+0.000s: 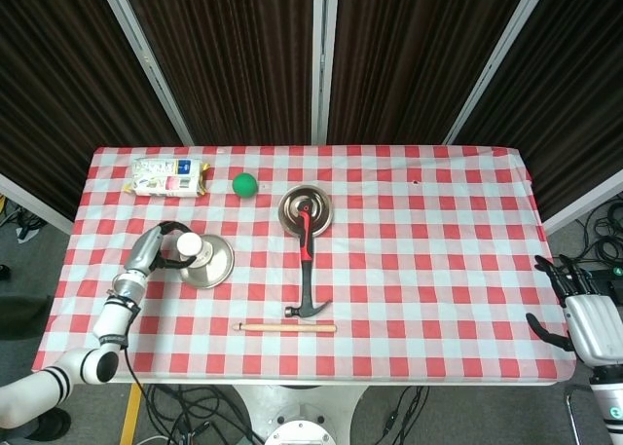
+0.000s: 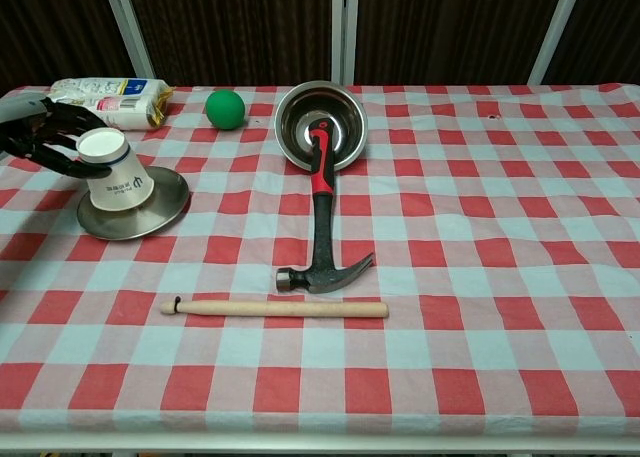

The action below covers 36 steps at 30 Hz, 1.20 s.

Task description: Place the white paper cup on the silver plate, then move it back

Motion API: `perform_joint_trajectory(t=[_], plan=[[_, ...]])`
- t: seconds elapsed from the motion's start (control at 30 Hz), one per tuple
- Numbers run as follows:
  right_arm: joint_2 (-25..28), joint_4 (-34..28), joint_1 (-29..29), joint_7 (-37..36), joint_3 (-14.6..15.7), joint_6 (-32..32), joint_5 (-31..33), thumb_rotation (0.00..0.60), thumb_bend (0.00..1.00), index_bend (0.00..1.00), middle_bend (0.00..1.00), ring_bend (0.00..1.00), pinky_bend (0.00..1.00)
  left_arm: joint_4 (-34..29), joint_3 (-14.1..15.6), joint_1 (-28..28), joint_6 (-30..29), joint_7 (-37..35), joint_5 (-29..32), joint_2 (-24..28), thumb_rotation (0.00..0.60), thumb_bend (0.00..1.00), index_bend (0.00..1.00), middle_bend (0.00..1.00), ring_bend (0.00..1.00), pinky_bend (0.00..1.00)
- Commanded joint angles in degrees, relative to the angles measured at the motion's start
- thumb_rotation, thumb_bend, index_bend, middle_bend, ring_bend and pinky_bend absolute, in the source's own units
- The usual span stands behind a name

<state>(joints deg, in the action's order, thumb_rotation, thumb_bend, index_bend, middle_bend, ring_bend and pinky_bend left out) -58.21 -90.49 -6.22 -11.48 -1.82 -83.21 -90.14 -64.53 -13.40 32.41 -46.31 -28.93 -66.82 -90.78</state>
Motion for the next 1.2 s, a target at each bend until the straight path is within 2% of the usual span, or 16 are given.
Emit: perform_joint_trajectory(t=[0.03,0.2,0.27,0.4,0.5,0.8,1.07,1.2], plan=[[0.0,0.0,0.01,0.01,-0.02,-0.1,-0.04,0.6,0.21,0.05,0.2,0.0,0.13,-3.3,1.52,-0.62,-0.84,0.5,-2.65,1.51,0.6,0.29,0.5,0.29,0.14,0.15],[0.15,-0.13,-0.08,0.27,-0.09,-0.1,0.0,0.6,0.21,0.05,0.2,0.0,0.13,-6.26,2.77,-0.52,-0.34,0.27,-4.59,2.9,0.6,0.29,0.5,0.29,0.14,0.15],[0.19,-0.19,-0.09,0.3,-0.12,-0.08,0.05,0.6,0.21,0.05,0.2,0.0,0.13,-5.02,2.44,-0.09,0.11,0.68,-3.94,2.37,0.6,0.29,0.5,0.29,0.14,0.15],[0.19,-0.26,-0.16,0.4,-0.15,0.03,0.18,0.6,0.21,0.05,0.2,0.0,0.13,-0.83,0.01,0.66,1.01,0.26,-0.02,0.29,0.6,0.29,0.5,0.29,0.14,0.15],[0.15,-0.31,-0.18,0.43,-0.07,0.06,0.04,0.6,0.21,0.05,0.2,0.0,0.13,0.19,-0.29,0.79,1.19,0.84,0.75,-0.16,0.6,0.29,0.5,0.29,0.14,0.15],[0.0,-0.12,-0.32,0.28,0.07,0.35,-0.01,0.6,0.21,0.05,0.2,0.0,0.13,-5.96,2.39,-0.88,-1.11,1.18,-3.53,2.53,0.6,0.29,0.5,0.29,0.14,0.15],[0.14,-0.35,-0.3,0.36,0.04,0.11,-0.12,0.6,0.21,0.05,0.2,0.0,0.13,0.81,-0.49,0.7,2.39,1.65,2.71,-0.28,0.6,0.29,0.5,0.29,0.14,0.15],[0.15,-0.35,-0.29,0.31,0.22,0.1,-0.39,0.6,0.21,0.05,0.2,0.0,0.13,-0.82,0.25,-0.02,1.79,1.99,1.76,0.33,0.6,0.29,0.5,0.29,0.14,0.15]])
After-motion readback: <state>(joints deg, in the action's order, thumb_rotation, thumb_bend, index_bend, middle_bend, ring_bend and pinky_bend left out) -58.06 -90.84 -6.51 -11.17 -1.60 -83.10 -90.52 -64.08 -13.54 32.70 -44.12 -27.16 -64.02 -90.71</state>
